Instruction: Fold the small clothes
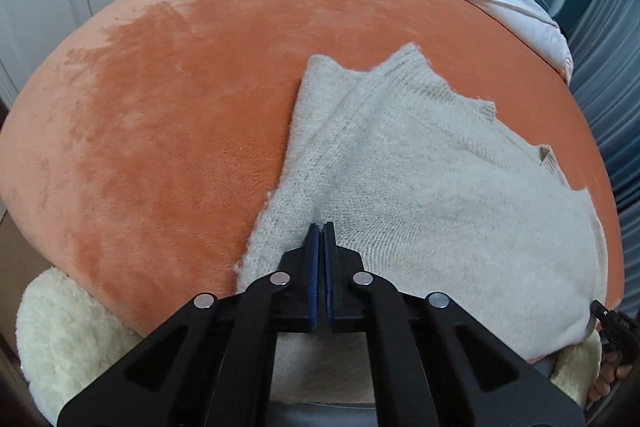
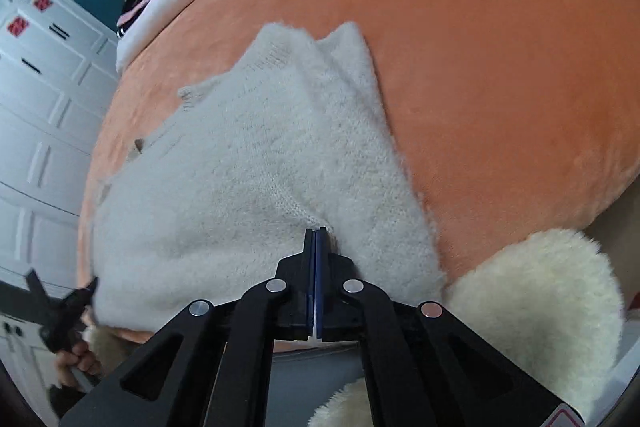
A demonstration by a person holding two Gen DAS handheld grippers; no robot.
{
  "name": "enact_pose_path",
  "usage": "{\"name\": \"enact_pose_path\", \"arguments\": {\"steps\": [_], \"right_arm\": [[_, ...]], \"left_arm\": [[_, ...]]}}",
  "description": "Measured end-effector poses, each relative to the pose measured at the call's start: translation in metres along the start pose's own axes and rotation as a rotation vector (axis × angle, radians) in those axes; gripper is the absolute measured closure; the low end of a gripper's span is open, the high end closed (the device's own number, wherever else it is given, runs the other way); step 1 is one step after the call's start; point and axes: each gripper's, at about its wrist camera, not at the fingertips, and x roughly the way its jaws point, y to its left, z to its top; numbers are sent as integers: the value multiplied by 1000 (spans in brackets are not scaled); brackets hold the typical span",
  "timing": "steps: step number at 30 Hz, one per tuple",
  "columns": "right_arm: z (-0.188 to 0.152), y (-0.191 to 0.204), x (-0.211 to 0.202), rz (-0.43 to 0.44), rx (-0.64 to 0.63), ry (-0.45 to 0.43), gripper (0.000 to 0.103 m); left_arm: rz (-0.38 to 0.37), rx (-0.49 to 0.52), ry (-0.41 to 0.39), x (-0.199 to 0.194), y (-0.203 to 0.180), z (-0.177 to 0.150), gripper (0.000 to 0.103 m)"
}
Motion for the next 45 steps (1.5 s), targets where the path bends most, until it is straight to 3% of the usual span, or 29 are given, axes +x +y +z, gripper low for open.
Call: {"name": "enact_pose_path", "arguments": {"steps": [1, 2, 3, 4, 6, 8, 10, 11, 12, 13, 16, 17, 19, 20, 23, 27, 29, 31, 34, 36, 38, 41, 45], "right_arm": [[7, 11, -7, -13, -31, -47, 84], [17, 14, -14, 6, -37, -78, 83], [30, 12, -18, 21, -30, -103, 76], [44, 12, -17, 16, -14, -129, 65], [66, 15, -6, -15, -1, -165, 54], [86, 6, 15, -57, 26, -127, 50], [99, 6, 44, -49, 56, -52, 50], [100, 9, 53, -38, 52, -28, 52], [99, 12, 55, -8, 35, -19, 77], [99, 17, 49, 30, 12, -38, 95], [98, 3, 16, 61, 57, -199, 96], [100, -13, 25, 26, 101, -185, 96], [97, -47, 70, -49, 178, -28, 98], [95, -47, 71, -34, 160, -49, 98], [97, -19, 46, -74, 99, -90, 93], [79, 32, 5, -57, 7, -220, 84], [67, 52, 5, -18, -41, -216, 84], [52, 61, 18, 43, -69, -155, 84], [32, 60, 48, 3, -81, -75, 85], [31, 50, 42, 33, -13, -82, 89], [35, 47, 26, 59, 39, -74, 87], [36, 44, 5, 17, 21, -119, 82], [32, 15, -8, -88, 65, -126, 52]], "left_arm": [[-8, 4, -6, -4, -7, 5, 97], [-10, 12, -22, -10, -15, 10, 80], [0, 25, -55, -15, -24, 19, 60], [11, 36, -93, -20, -31, 27, 55], [31, 48, -126, -17, -42, 47, 44], [28, 43, -101, 0, -46, 64, 41], [41, 25, -37, 30, -46, 78, 42], [47, 23, -3, 45, -45, 81, 53], [61, 29, 34, 60, -44, 83, 73], [69, 30, 45, 66, -42, 84, 77], [67, 17, 37, 65, -33, 86, 85], [63, 15, 41, 67, -30, 86, 85], [53, 12, 39, 72, -25, 84, 84], [61, 20, 36, 73, -27, 84, 83], [96, 51, 36, 74, -33, 85, 83], [133, 90, 21, 73, -41, 82, 83], [150, 104, 16, 73, -44, 80, 83], [159, 110, 15, 73, -44, 81, 83], [163, 118, 14, 72, -45, 79, 83], [169, 133, 16, 73, -45, 79, 82], [176, 148, 15, 72, -47, 78, 82], [179, 154, 11, 72, -48, 77, 82], [135, 83, 19, 54, -42, 75, 76]]}}
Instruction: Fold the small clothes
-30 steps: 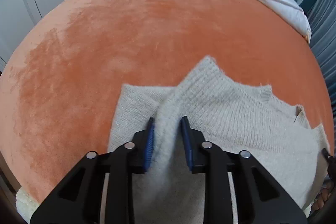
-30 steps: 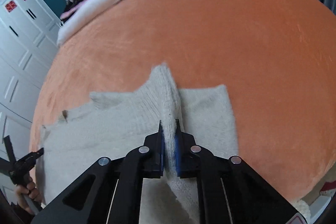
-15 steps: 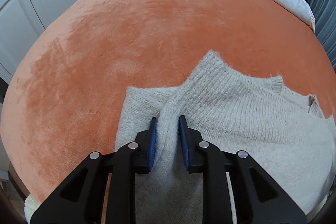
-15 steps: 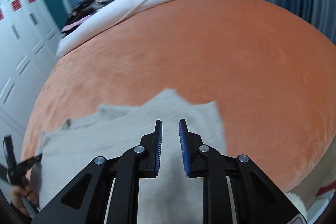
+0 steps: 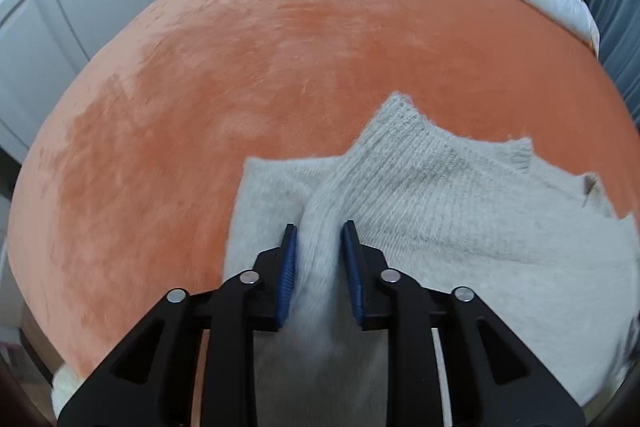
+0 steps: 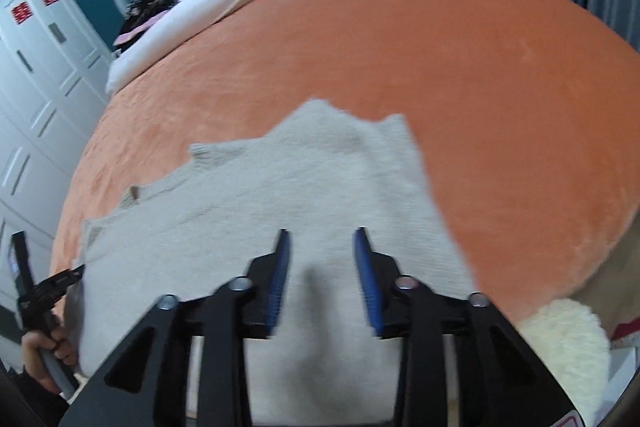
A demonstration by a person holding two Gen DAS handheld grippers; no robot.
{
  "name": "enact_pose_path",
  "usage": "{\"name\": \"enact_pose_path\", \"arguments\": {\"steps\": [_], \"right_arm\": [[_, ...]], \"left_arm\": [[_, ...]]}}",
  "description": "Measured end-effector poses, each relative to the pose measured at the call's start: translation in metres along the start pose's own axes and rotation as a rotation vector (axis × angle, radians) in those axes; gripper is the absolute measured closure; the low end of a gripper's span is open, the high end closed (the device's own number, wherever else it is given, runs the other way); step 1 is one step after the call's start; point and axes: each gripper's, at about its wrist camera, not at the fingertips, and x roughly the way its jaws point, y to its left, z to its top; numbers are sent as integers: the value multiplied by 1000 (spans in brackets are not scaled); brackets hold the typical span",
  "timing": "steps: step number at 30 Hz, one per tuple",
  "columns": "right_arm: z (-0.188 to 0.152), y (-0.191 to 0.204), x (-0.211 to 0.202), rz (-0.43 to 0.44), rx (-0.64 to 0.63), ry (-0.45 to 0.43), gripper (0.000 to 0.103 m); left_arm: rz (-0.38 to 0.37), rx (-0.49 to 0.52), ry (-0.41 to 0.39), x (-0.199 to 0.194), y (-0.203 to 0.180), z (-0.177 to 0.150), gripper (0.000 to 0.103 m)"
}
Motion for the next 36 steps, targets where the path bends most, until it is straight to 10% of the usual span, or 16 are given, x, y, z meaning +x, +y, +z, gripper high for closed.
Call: {"name": "enact_pose_path", "arguments": {"steps": [5, 10, 12, 14, 20, 24, 28, 31, 36], "right_arm": [[-21, -47, -15, -66, 61, 46, 41], [-40, -64, -4, 48, 132, 177, 41], [-39, -52, 3, 58, 64, 200, 43], [-36, -41, 6, 53, 8, 201, 86], [0, -46, -67, 144, 1, 32, 94], [-29, -82, 13, 20, 4, 275, 95], [-26, -78, -7, 84, 17, 237, 90], [-8, -70, -27, -37, -72, 158, 76], [31, -60, -39, 47, -32, 26, 44]], "left_arm": [[-105, -127, -11, -45, 39, -48, 42], [-209, -320, 99, -44, 80, -109, 37], [-223, -339, 86, -44, 83, -115, 45], [-239, -307, 100, -46, 75, -106, 73], [-267, -274, 68, -101, 79, -75, 82], [-166, -290, 211, -41, 87, -102, 80], [-127, -241, 140, -48, 75, -111, 76], [-79, -140, 92, -69, 58, -105, 70], [-163, -158, -80, -104, 46, -58, 28]]}}
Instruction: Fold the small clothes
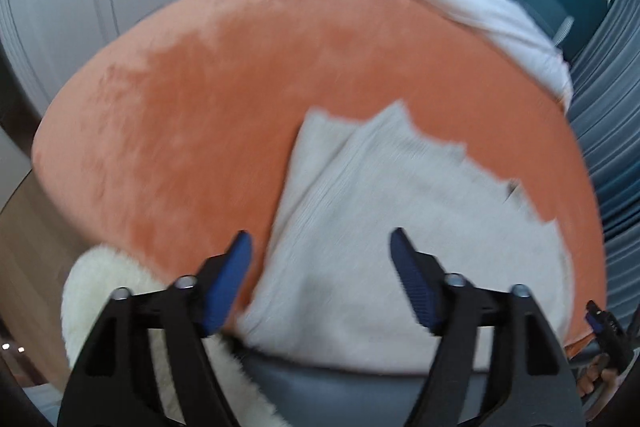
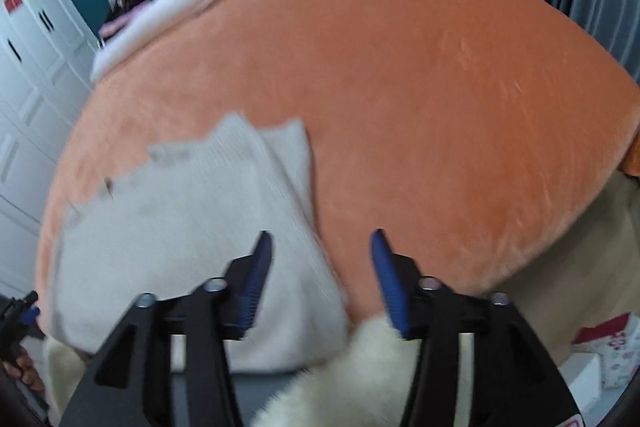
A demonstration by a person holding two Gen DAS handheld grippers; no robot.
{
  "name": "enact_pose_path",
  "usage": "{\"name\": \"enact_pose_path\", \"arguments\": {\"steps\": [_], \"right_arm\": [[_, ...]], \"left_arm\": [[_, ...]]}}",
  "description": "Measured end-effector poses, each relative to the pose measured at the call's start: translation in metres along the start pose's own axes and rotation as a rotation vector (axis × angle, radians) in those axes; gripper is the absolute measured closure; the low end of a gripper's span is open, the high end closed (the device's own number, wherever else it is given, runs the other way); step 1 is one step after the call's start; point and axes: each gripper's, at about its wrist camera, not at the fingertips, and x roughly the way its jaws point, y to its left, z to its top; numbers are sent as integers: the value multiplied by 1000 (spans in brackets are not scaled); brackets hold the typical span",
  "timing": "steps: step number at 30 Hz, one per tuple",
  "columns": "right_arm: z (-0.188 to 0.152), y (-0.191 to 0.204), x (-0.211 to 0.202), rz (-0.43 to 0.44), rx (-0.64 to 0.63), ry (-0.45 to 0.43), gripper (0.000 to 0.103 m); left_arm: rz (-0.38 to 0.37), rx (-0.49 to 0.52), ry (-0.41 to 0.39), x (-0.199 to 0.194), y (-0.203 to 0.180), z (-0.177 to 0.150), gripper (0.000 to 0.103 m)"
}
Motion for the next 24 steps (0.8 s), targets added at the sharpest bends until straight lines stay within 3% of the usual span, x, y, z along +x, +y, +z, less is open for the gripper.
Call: {"name": "enact_pose_path", "arguments": {"steps": [4, 7, 8, 9, 10, 11, 12, 15, 16, 18, 20, 24], "right_arm": [[28, 25, 44, 29, -5, 16, 44], [36, 48, 87, 7, -5, 70, 43], [32, 54, 98, -8, -19, 90, 44], [32, 61, 108, -21, -46, 113, 65], [35, 70, 110, -48, -85, 123, 94], [37, 73, 98, -32, -84, 81, 95], [43, 75, 76, 41, -69, 1, 95], [50, 60, 46, 81, -17, -118, 96], [49, 51, 60, 60, 2, -82, 96], [36, 32, 121, -40, 9, 133, 96], [29, 28, 120, -28, 0, 84, 98], [23, 45, 61, -35, 36, -49, 81]], "left_arm": [[-6, 1, 8, 38, -16, 33, 22], [8, -6, 65, 83, -24, 43, 23], [20, -1, 84, 98, -27, 46, 35], [26, 10, 106, 108, -29, 47, 64], [48, 20, 139, 114, -29, 47, 80], [49, 13, 145, 114, -27, 48, 93], [35, -1, 119, 108, -25, 52, 94], [64, 17, 92, 104, -21, 57, 94], [86, 20, 111, 112, -19, 55, 94], [108, 14, 147, 133, -12, 49, 94], [132, 45, 113, 132, -16, 48, 92], [167, 86, 49, 100, -31, 46, 82]]}}
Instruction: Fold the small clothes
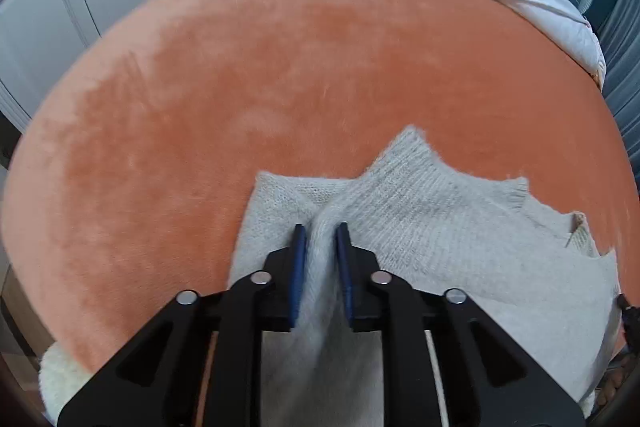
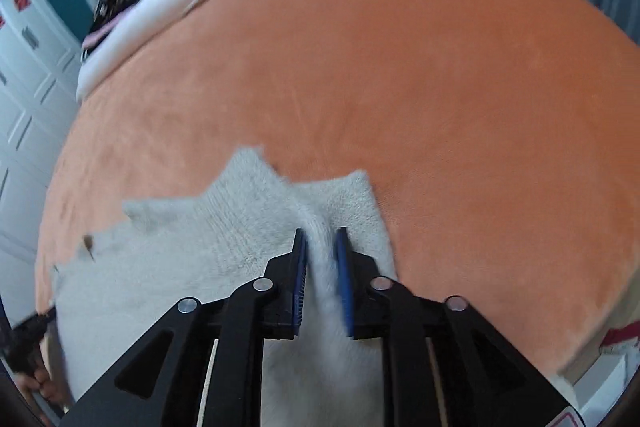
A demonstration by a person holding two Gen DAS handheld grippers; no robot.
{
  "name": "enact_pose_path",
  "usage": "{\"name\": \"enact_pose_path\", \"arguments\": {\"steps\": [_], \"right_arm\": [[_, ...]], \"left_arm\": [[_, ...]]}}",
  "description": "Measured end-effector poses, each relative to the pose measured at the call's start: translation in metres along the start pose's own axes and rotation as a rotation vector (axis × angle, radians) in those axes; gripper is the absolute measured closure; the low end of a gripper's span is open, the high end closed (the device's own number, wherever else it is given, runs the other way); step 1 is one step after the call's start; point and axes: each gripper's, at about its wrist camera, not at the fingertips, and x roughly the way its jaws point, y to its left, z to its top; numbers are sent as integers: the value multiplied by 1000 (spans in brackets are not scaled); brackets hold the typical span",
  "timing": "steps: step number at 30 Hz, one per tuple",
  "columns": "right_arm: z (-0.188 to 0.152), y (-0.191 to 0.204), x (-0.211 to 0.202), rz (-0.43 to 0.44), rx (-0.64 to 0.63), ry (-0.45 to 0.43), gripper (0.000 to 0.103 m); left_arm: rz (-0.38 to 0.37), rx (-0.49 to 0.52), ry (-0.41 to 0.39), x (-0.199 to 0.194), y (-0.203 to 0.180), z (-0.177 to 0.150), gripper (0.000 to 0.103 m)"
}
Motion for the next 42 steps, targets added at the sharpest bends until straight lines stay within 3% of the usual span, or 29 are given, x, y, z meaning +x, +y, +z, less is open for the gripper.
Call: {"name": "enact_pose_path", "arguments": {"steps": [2, 4, 7, 9, 11, 13, 15, 17, 20, 21, 23, 29, 31, 33, 35, 37, 39, 42], "right_arm": [[-14, 22, -24, 65, -57, -25, 81], [-40, 54, -34, 162, -127, 5, 81], [-93, 118, -24, 321, -257, 143, 81], [-130, 153, -13, 365, -361, 201, 81], [-148, 173, -3, 347, -425, 224, 82], [-146, 163, -1, 312, -426, 210, 95], [-129, 131, -1, 273, -331, 193, 95], [-112, 87, 1, 202, -219, 167, 94], [-96, 14, 4, 18, -101, 142, 94], [-93, -5, 6, 48, -29, 156, 102], [-90, -31, 9, 127, 115, 190, 103], [-80, 5, -12, 48, -41, 58, 98], [-77, -1, 3, -22, -65, 102, 97], [-77, -19, 21, -11, -19, 171, 103], [-70, -17, 11, -1, 19, 158, 103], [-67, -3, -5, 19, -7, 106, 94], [-67, 13, -8, 27, -63, 93, 92], [-76, 21, 20, -59, -153, 158, 93]], "left_arm": [[14, 17, -76, -30, -10, -10, 70], [-49, 25, -113, -56, -27, -25, 63], [-167, 66, -83, -72, -59, -60, 58], [-206, 93, -23, -64, -78, -81, 58], [-179, 122, 47, -48, -84, -98, 58], [-144, 132, 46, -40, -72, -105, 57], [-108, 120, 35, -41, -53, -106, 56], [-118, 74, 47, -43, -30, -108, 56], [-114, 36, 40, -45, -3, -110, 60], [-125, 40, 33, -46, 1, -114, 60], [-105, 68, 21, -46, -2, -116, 60], [-69, 63, 32, -50, -8, -113, 60], [-68, 62, 35, -47, -9, -113, 60], [-56, 76, 29, -45, -10, -115, 60], [-36, 89, 24, -45, -13, -116, 59], [-22, 98, 24, -45, -15, -116, 59], [-19, 98, 23, -45, -16, -116, 59], [-19, 99, 24, -45, -16, -116, 59]]}}
